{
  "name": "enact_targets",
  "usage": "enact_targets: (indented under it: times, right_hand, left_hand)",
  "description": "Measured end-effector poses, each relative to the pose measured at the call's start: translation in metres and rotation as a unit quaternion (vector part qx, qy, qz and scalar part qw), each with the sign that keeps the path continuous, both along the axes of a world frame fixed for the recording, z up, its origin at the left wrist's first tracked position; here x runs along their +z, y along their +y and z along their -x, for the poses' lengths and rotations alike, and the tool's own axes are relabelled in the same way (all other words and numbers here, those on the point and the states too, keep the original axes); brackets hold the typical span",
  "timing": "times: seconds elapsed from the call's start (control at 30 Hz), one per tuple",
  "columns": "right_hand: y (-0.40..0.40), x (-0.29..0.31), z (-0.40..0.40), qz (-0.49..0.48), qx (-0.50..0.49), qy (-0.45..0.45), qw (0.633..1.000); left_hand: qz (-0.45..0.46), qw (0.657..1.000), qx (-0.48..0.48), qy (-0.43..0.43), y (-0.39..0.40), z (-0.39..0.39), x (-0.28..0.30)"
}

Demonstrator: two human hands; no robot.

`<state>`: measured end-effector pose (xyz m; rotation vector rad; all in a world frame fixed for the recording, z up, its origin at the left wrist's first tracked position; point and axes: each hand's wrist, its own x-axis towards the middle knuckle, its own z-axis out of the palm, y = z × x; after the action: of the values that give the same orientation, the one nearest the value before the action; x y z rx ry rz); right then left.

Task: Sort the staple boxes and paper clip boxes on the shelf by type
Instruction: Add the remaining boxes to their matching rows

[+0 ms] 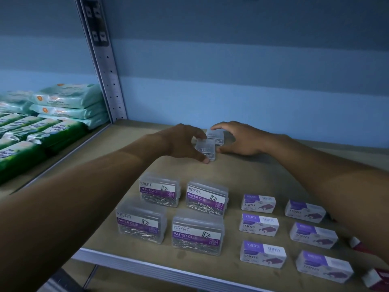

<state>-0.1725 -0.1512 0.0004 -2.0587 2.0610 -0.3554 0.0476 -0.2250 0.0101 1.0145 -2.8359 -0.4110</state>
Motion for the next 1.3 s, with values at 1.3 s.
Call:
enact_targets:
  times: [1.3]
  right_hand:
    - [0.132, 0.056, -0.004, -0.016, -0.086, -0.020, 0.996]
  left_hand:
    - [0.119, 0.989, 0.036, -0.078, 0.101, 0.023, 0.045]
